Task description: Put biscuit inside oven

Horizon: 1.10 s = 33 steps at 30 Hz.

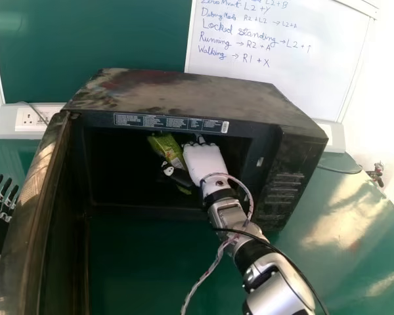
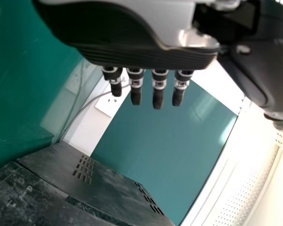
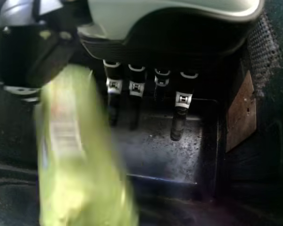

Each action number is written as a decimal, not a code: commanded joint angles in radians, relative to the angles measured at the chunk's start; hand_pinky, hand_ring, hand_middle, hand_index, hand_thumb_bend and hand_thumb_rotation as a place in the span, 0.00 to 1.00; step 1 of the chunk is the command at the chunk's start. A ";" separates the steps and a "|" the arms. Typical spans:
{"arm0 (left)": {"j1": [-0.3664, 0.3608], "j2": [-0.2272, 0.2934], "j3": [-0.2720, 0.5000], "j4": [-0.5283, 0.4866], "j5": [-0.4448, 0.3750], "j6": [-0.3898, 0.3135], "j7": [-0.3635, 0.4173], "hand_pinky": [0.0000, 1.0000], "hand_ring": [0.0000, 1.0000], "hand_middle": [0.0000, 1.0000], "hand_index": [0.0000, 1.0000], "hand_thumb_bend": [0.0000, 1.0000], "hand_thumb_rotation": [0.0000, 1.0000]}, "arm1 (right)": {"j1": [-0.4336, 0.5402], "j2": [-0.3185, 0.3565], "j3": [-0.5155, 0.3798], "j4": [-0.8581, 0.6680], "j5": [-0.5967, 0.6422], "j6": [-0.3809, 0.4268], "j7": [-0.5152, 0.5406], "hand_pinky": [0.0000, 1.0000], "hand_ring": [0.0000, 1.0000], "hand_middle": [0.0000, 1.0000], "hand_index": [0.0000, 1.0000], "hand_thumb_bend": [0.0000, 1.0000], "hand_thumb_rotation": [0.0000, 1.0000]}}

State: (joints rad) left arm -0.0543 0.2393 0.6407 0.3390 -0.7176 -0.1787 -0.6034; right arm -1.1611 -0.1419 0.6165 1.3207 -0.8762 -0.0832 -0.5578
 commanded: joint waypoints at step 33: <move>0.027 -0.033 -0.005 0.050 -0.011 0.014 -0.015 0.45 0.70 0.78 0.88 0.09 0.00 | -0.018 0.034 -0.008 -0.061 0.069 0.097 0.234 0.76 0.89 0.93 0.97 0.92 0.45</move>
State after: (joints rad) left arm -0.0560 0.2397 0.6414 0.3462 -0.7181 -0.1781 -0.6095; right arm -1.1645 -0.1153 0.6099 1.2721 -0.8163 0.0069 -0.3345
